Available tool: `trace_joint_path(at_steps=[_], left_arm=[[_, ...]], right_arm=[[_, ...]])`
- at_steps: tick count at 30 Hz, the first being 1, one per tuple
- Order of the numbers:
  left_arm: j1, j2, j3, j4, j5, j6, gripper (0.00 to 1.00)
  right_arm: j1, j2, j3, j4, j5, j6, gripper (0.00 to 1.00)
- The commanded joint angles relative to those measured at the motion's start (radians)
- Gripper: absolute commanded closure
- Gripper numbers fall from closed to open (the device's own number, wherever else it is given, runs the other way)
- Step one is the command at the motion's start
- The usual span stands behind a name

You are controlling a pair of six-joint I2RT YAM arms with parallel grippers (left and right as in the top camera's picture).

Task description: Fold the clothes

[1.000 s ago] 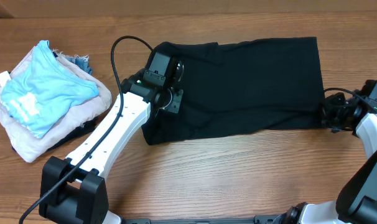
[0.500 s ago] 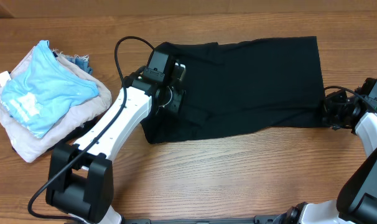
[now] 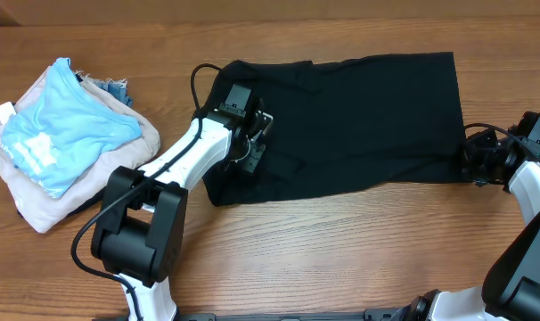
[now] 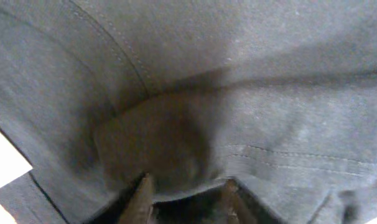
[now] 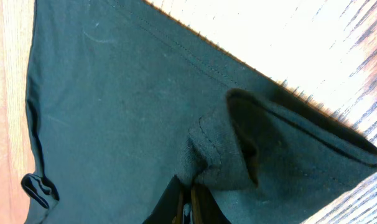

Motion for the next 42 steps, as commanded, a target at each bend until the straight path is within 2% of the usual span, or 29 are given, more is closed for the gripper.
trace_joint_path(at_steps=[1, 2, 3, 4, 5, 6, 9, 13, 17, 23, 27, 31, 34, 38, 42], left_arm=[[-0.006, 0.018, 0.013, 0.016, -0.032, 0.025, 0.71], [-0.006, 0.018, 0.013, 0.018, -0.034, 0.025, 0.7], [-0.006, 0.018, 0.013, 0.018, -0.039, 0.025, 0.64], [-0.006, 0.018, 0.013, 0.014, -0.051, 0.025, 0.53], [-0.006, 0.018, 0.013, 0.012, -0.066, 0.026, 0.46], [-0.006, 0.018, 0.013, 0.012, -0.078, 0.04, 0.42], [-0.006, 0.018, 0.013, 0.012, -0.09, 0.085, 0.42], [-0.006, 0.018, 0.013, 0.027, -0.09, 0.119, 0.56], [-0.006, 0.018, 0.013, 0.031, -0.09, 0.119, 0.62], [-0.006, 0.018, -0.002, 0.032, -0.087, 0.123, 0.61], [-0.006, 0.018, -0.005, 0.034, -0.087, 0.122, 0.72], [-0.006, 0.018, -0.019, 0.036, -0.087, 0.122, 0.73], [-0.006, 0.018, -0.022, 0.039, -0.086, 0.122, 0.79], [-0.006, 0.018, -0.03, 0.038, -0.087, 0.122, 0.78], [-0.006, 0.018, -0.031, 0.042, -0.087, 0.094, 0.96]], right_arm=[[-0.001, 0.007, 0.005, 0.002, 0.018, 0.004, 0.96], [-0.001, 0.007, 0.005, 0.002, 0.018, 0.004, 0.96], [-0.001, 0.007, 0.005, 0.002, 0.018, 0.004, 0.96], [-0.001, 0.007, 0.005, 0.0, 0.018, 0.004, 0.96], [-0.001, 0.007, 0.005, -0.001, 0.018, 0.004, 0.96], [-0.001, 0.007, 0.005, -0.002, 0.018, 0.004, 0.96], [-0.001, 0.007, 0.005, -0.001, 0.018, 0.004, 0.96], [-0.001, 0.007, 0.005, -0.001, 0.018, 0.004, 0.96], [-0.001, 0.007, 0.005, -0.002, 0.018, 0.004, 0.96], [-0.001, 0.007, 0.005, -0.002, 0.017, 0.004, 0.96], [-0.001, 0.007, 0.005, -0.002, 0.017, 0.004, 0.96], [-0.001, 0.007, 0.005, -0.009, 0.017, 0.004, 0.96], [-0.001, 0.007, 0.005, -0.009, 0.017, 0.005, 0.96], [-0.001, 0.007, 0.005, -0.012, 0.017, 0.005, 0.96], [-0.001, 0.007, 0.005, -0.012, 0.017, 0.005, 0.96]])
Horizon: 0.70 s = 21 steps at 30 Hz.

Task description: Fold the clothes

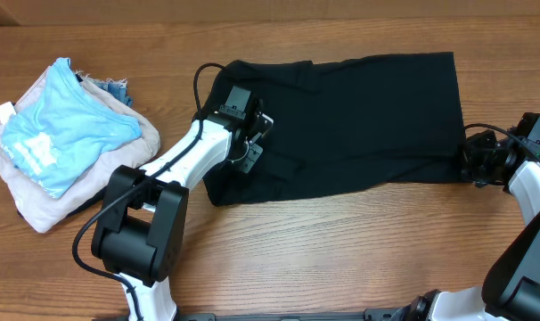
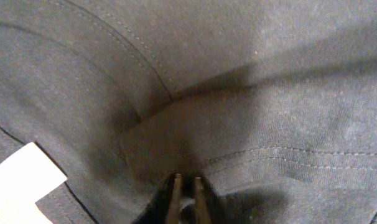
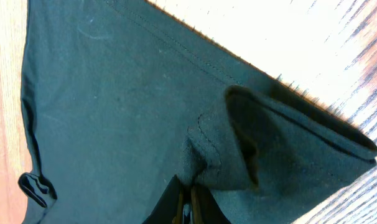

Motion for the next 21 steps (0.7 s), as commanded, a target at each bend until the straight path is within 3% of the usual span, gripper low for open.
trace_joint_path(at_steps=[1, 7, 11, 13, 16, 18, 21], left_arm=[[-0.006, 0.013, 0.008, -0.009, -0.01, -0.044, 0.96], [-0.006, 0.007, 0.285, -0.196, -0.014, -0.077, 0.96], [-0.005, 0.008, 0.342, -0.233, -0.013, -0.061, 0.96], [-0.005, 0.014, 0.329, -0.247, 0.012, -0.052, 0.87], [-0.027, 0.014, 0.261, -0.245, 0.108, 0.08, 0.72], [-0.06, 0.015, 0.204, -0.211, 0.085, 0.139, 0.63], [-0.106, 0.015, 0.117, -0.137, 0.055, 0.159, 0.58]], right_arm=[[-0.001, 0.007, 0.005, 0.004, 0.016, 0.005, 0.96], [-0.001, 0.007, 0.005, 0.003, 0.016, 0.004, 0.96], [-0.001, 0.007, 0.005, -0.003, 0.016, 0.004, 0.96], [-0.001, 0.007, 0.005, -0.003, 0.016, 0.004, 0.96], [-0.001, 0.007, 0.005, -0.003, 0.016, 0.004, 0.96], [-0.001, 0.007, 0.005, -0.003, 0.016, 0.004, 0.96], [-0.001, 0.007, 0.005, -0.004, 0.016, 0.004, 0.96]])
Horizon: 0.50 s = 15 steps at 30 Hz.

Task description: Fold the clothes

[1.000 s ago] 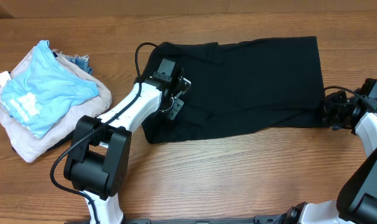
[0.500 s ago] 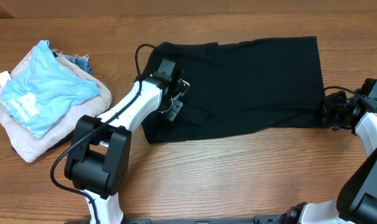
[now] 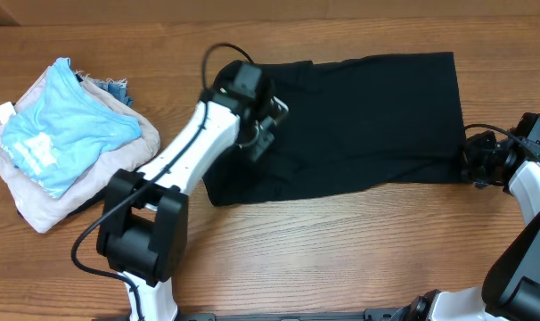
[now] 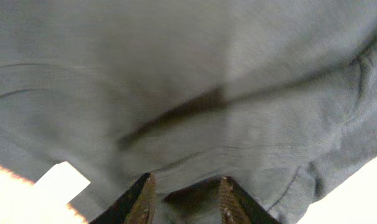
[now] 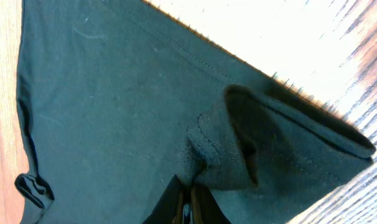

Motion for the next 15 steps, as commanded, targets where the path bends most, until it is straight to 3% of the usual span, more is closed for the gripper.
trace_joint_path(at_steps=[1, 15], left_arm=[[-0.065, 0.003, -0.108, 0.076, -0.013, 0.079, 0.57], [-0.073, 0.003, -0.247, 0.219, -0.137, 0.07, 0.55]], right_arm=[[-0.001, 0.007, 0.005, 0.005, 0.01, 0.005, 0.96], [-0.001, 0.007, 0.005, -0.006, 0.01, 0.005, 0.96]])
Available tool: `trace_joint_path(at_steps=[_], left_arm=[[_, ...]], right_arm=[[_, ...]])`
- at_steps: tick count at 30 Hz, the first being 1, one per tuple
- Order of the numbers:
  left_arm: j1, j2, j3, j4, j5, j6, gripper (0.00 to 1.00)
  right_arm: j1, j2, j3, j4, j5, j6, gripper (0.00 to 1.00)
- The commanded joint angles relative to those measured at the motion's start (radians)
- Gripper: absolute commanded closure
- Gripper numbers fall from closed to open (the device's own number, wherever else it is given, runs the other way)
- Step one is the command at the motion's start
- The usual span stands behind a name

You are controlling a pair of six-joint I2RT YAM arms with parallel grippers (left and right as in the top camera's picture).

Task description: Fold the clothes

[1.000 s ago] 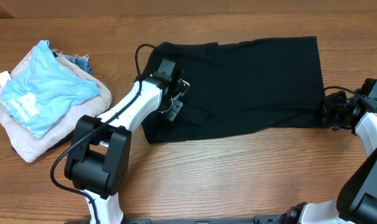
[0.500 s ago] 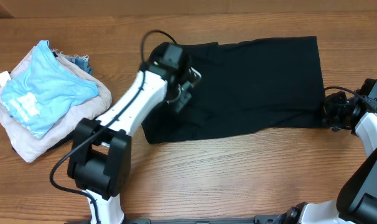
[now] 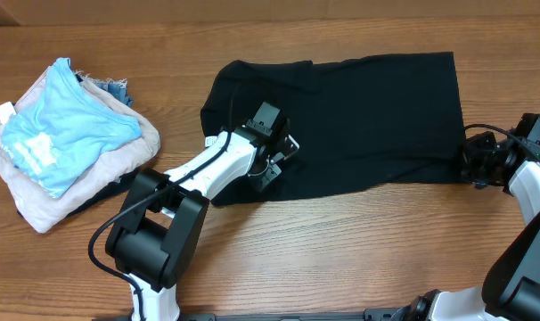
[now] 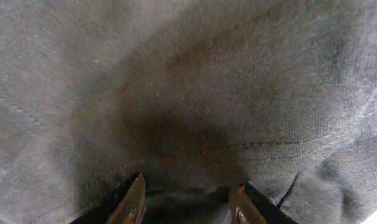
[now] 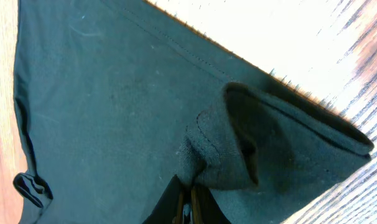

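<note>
A black garment [image 3: 359,116] lies spread flat across the middle and right of the table. My left gripper [image 3: 277,163] rests on its lower left part, near the front hem. In the left wrist view that gripper [image 4: 187,200] is open, its fingertips [image 4: 134,198] pressed down on dark cloth with a stitched seam between them. My right gripper [image 3: 472,166] sits at the garment's lower right corner. The right wrist view shows that gripper [image 5: 188,194] shut on a bunched fold of the black cloth [image 5: 114,93].
A pile of folded clothes [image 3: 61,138], light blue on top of beige, lies at the left end of the wooden table [image 3: 341,259]. The left arm's cable loops over the garment's left part.
My left gripper, open both times, stood over the garment's upper left part and now sits lower, near its front hem. The right gripper keeps its hold on the corner.
At first my left gripper was open on the garment's left part, then shut on a pinch of cloth there. After that it was open again farther back, and now it is open near the front hem. The right gripper held the right corner throughout; the garment lies as before.
</note>
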Motion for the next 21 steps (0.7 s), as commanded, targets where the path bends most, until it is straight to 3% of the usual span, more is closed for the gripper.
trace_joint_path(at_steps=[1, 5, 10, 21], left_arm=[[0.011, 0.002, -0.013, 0.028, -0.065, -0.003, 0.57], [0.011, 0.002, -0.009, 0.039, -0.11, -0.016, 0.85], [0.011, 0.002, 0.031, 0.021, -0.117, -0.052, 0.96], [0.011, 0.001, 0.206, -0.084, -0.118, -0.07, 0.96]], right_arm=[[-0.001, 0.007, 0.005, 0.002, 0.01, 0.005, 0.96], [-0.001, 0.007, 0.005, -0.002, 0.01, 0.005, 0.96], [-0.001, 0.007, 0.005, -0.005, 0.01, 0.004, 0.96], [-0.001, 0.007, 0.005, -0.008, 0.01, 0.0, 0.96]])
